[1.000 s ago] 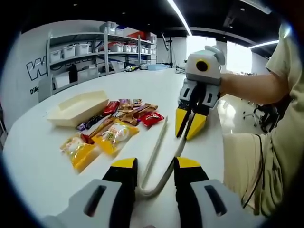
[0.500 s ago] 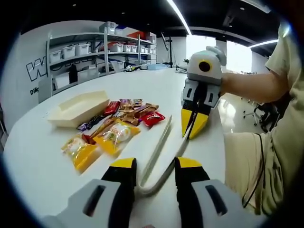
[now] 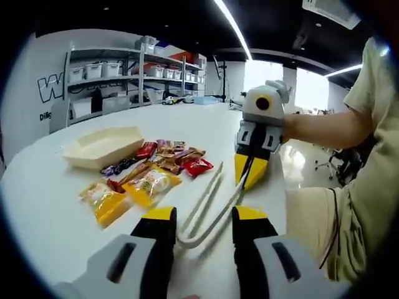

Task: Place the target food into the container with the food tongs after gripping and lifting it, then release it inside without dropping or visibly crushing the food.

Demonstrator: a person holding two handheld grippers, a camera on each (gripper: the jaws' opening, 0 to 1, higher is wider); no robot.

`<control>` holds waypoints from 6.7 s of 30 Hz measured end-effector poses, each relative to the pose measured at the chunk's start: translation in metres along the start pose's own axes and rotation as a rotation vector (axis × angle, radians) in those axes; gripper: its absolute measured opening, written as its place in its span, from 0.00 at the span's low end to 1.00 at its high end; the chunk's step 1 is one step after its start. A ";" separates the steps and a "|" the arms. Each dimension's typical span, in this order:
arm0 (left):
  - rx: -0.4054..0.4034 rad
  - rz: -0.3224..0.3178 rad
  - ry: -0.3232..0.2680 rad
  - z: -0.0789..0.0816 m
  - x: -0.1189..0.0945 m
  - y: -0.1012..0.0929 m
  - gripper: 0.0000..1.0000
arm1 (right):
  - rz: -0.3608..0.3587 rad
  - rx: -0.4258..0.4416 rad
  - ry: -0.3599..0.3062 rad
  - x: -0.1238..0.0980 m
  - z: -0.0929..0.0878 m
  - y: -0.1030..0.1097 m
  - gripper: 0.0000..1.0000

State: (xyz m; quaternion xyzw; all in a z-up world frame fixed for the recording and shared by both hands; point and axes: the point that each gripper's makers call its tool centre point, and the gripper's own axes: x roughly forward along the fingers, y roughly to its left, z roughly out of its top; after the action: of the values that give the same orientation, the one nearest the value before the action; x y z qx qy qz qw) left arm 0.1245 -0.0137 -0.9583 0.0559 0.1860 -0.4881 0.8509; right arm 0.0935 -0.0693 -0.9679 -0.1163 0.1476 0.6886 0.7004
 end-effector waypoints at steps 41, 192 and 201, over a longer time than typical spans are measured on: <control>-0.109 -0.180 -0.338 0.075 0.003 -0.038 0.38 | 0.126 0.136 -0.334 -0.014 0.075 0.020 0.00; -0.174 -0.324 -0.410 0.094 -0.001 -0.063 0.31 | 0.230 0.108 -0.213 -0.010 0.078 0.043 0.00; -0.146 -0.319 -0.398 0.093 -0.001 -0.064 0.30 | 0.229 0.110 -0.208 -0.011 0.076 0.042 0.00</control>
State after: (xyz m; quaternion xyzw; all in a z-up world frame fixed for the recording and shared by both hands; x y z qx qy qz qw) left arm 0.0942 -0.0717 -0.8670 -0.1330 0.0560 -0.6027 0.7848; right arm 0.0546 -0.0501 -0.8913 0.0118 0.1242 0.7631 0.6342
